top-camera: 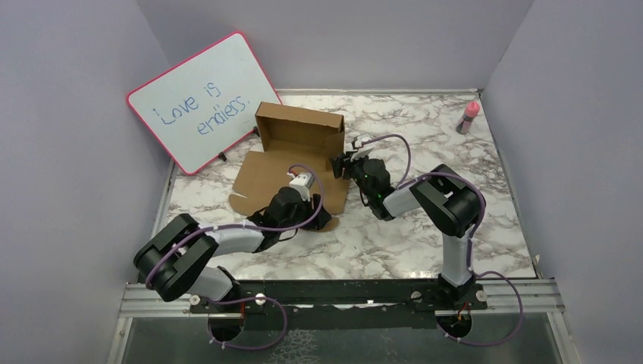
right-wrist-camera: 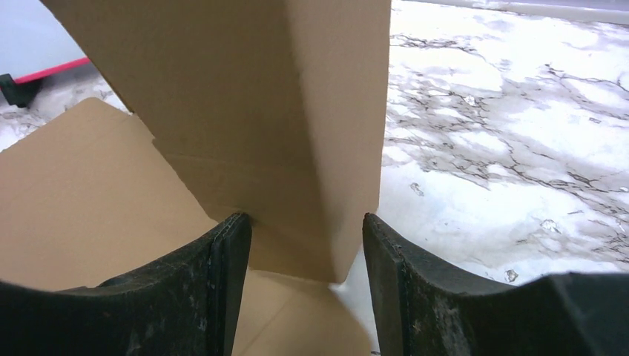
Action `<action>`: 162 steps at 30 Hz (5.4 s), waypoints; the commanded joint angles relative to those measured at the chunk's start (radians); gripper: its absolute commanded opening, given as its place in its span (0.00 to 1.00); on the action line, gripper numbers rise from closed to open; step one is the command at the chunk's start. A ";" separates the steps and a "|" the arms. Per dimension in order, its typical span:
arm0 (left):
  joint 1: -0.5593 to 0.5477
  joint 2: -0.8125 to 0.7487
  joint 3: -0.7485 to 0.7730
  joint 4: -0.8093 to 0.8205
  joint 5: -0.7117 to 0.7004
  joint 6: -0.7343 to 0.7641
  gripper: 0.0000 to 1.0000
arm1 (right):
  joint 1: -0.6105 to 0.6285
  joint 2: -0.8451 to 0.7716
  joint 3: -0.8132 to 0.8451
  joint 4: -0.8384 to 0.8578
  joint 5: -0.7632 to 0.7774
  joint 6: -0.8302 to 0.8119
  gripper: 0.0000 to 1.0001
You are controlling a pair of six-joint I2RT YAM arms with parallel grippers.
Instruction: Fold the paper box
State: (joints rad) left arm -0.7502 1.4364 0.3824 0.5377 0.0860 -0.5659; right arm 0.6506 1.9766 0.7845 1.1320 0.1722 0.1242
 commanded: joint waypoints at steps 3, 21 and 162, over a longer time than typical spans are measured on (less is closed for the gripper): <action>0.031 -0.195 0.186 -0.267 -0.091 0.137 0.61 | 0.001 0.022 0.002 0.059 0.037 -0.033 0.61; 0.364 -0.012 0.926 -0.593 -0.203 0.328 0.77 | -0.001 0.014 0.028 0.066 -0.112 -0.157 0.62; 0.462 0.282 1.084 -0.943 0.309 0.494 0.80 | -0.325 0.185 0.677 -0.695 -1.257 -0.364 0.67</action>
State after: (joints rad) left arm -0.2886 1.6951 1.4635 -0.4202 0.3759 -0.0937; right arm 0.3035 2.1273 1.4261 0.3843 -1.0718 -0.2409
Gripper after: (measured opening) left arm 0.810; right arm 0.672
